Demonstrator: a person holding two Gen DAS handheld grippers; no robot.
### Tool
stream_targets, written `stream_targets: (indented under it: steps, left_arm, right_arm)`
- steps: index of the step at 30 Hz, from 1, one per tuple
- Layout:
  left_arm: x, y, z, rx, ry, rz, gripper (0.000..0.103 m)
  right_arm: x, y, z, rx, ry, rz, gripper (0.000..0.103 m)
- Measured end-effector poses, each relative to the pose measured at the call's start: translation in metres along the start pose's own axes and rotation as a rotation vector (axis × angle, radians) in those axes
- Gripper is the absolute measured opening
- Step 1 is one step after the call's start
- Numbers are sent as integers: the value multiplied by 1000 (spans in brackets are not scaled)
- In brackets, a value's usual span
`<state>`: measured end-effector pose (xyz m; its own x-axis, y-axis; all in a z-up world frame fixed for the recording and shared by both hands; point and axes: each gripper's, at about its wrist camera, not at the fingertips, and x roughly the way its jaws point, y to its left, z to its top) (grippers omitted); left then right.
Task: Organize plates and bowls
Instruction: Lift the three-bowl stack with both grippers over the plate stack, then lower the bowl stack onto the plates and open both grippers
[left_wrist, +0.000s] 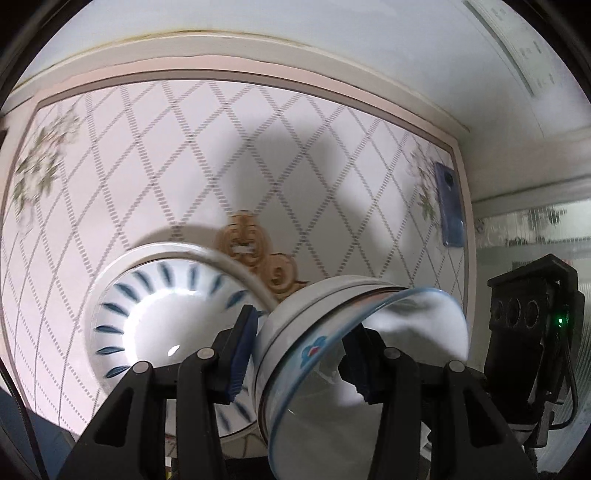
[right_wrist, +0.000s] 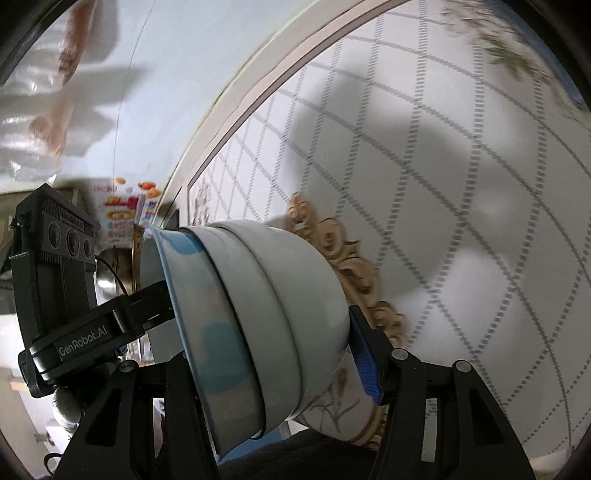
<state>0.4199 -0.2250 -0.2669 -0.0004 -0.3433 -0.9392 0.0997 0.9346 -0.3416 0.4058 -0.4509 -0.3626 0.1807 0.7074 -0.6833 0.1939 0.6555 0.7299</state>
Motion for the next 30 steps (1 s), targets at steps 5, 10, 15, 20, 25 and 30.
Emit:
stream_targets:
  steps: [5, 10, 15, 20, 25, 30]
  left_arm:
    - [-12, 36, -7, -79, -14, 18, 43]
    - [-16, 70, -16, -156, -17, 38, 43]
    - [-11, 93, -21, -204, -17, 52, 43]
    - [-3, 107, -22, -226, -21, 67, 43]
    - [4, 114, -22, -243, -22, 71, 43]
    - [8, 118, -21, -242, -24, 80, 43]
  right_arm:
    - [26, 22, 0, -47, 67, 14, 58]
    - [55, 35, -2, -75, 135, 22, 58]
    - [86, 45, -5, -112, 196, 7, 58]
    - [112, 49, -4, -139, 225, -22, 58]
    - [130, 52, -2, -149, 239, -46, 58]
    - [136, 53, -1, -152, 241, -61, 58]
